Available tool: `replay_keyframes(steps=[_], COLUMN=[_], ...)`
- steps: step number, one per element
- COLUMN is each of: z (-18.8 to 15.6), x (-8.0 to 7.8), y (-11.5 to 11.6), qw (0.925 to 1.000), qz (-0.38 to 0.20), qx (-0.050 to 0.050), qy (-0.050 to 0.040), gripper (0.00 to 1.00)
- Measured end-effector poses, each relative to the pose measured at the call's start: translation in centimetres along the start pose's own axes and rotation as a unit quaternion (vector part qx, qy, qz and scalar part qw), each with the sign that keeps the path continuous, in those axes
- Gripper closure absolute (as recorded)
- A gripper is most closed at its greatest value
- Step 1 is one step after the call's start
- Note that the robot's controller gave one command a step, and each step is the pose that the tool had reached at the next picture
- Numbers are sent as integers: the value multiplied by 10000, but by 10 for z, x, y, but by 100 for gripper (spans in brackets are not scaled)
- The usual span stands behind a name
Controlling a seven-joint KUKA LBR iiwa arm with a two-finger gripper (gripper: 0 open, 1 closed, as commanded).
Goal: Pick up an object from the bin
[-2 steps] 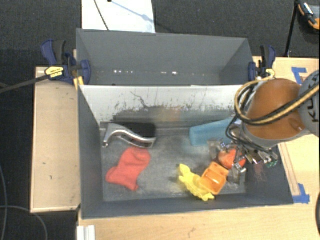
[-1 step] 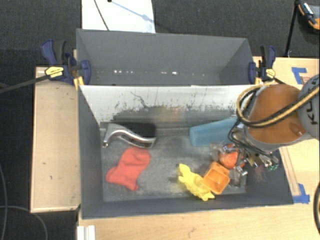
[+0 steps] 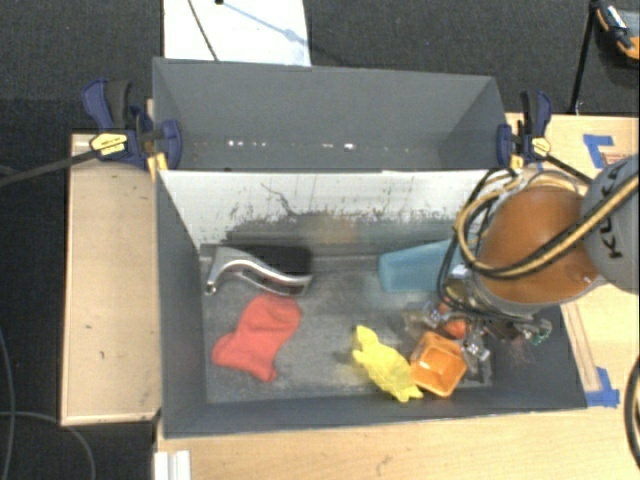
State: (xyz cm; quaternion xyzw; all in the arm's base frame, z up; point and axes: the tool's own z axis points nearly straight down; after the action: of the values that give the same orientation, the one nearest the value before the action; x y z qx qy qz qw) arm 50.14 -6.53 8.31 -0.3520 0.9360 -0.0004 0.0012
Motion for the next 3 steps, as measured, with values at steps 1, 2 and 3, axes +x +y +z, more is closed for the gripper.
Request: replay_keyframes(steps=[1,2,3], z=[12,12,8], x=[-2,-2,-2], y=[-1,-1,0], qw=[10000,10000,10000], qz=[2,-1,-1], qx=[-9,-9,-20], qy=[18,17,19], gripper=[100,100,100])
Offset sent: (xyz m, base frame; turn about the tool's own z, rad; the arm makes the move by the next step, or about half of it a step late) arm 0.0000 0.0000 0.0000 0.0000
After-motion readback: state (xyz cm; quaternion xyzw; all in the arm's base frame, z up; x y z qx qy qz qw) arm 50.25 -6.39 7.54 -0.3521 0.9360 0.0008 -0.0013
